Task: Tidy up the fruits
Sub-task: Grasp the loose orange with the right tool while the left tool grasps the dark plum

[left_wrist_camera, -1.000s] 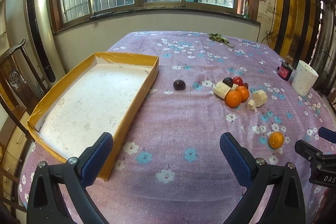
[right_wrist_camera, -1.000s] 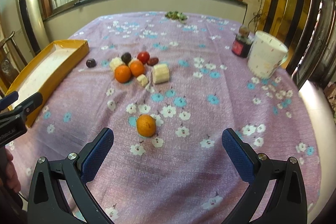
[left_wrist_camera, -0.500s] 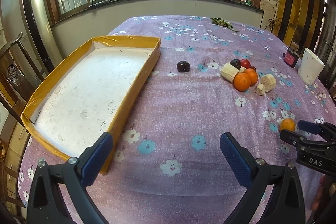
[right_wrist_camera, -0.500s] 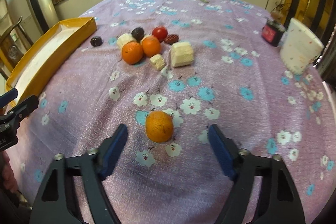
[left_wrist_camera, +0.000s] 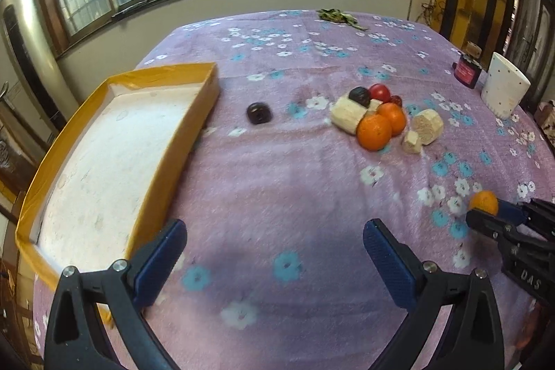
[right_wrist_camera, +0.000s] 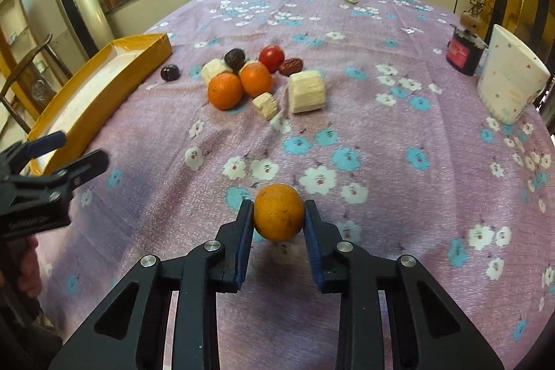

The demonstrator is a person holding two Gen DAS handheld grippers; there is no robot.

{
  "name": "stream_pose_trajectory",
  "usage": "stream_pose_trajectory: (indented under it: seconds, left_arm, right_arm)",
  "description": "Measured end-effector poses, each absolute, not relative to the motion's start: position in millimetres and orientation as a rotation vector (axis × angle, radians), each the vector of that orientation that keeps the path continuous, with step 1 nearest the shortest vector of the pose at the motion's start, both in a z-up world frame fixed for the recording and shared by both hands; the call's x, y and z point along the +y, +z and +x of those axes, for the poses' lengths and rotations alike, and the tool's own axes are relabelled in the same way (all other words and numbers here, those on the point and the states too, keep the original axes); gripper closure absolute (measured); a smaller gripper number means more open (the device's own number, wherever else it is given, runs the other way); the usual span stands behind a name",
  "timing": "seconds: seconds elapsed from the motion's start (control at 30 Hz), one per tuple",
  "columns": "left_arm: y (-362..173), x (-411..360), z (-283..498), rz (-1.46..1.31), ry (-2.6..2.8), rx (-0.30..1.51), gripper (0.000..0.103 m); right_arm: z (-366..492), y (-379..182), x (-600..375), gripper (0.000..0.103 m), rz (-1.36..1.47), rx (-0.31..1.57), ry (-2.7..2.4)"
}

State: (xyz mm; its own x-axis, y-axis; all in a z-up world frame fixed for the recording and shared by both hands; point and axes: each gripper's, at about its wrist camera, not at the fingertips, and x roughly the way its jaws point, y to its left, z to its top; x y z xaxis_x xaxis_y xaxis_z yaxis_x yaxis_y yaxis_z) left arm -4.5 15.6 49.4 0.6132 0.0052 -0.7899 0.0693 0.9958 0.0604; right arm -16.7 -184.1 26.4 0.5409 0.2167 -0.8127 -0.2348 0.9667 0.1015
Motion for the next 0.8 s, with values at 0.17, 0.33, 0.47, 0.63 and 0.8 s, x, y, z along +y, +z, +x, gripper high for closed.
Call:
stream_pose_trajectory:
  seconds: [0.17,0.33,0.47,0.63,0.8]
  left_arm:
    - [54,0,36,0.106,-0.094,0.942,0.000]
    - [61,17,81,0.045,-0.215,1.007,0.001]
    - [56,38,108,0.018,-0.248,1.041,0.018]
    - [33,35,122,0.065,-0.289,1.094,0.040]
    - [24,31,133,0.116,-0.258,1.089,0.040]
  right_arm:
    - [-20,29,-194,0.076,-0.015,0.949,0.261]
    - [-24,29,-201,0.076,-0.010,0.943,0.269]
    - [-25,30,-202,0.076,-0.007,0.931,0.286]
    - [-21,27,-202,0.076,0.001,0.932,0.304]
    - [-17,24,-202,0.075,0.003,0.943,0.312]
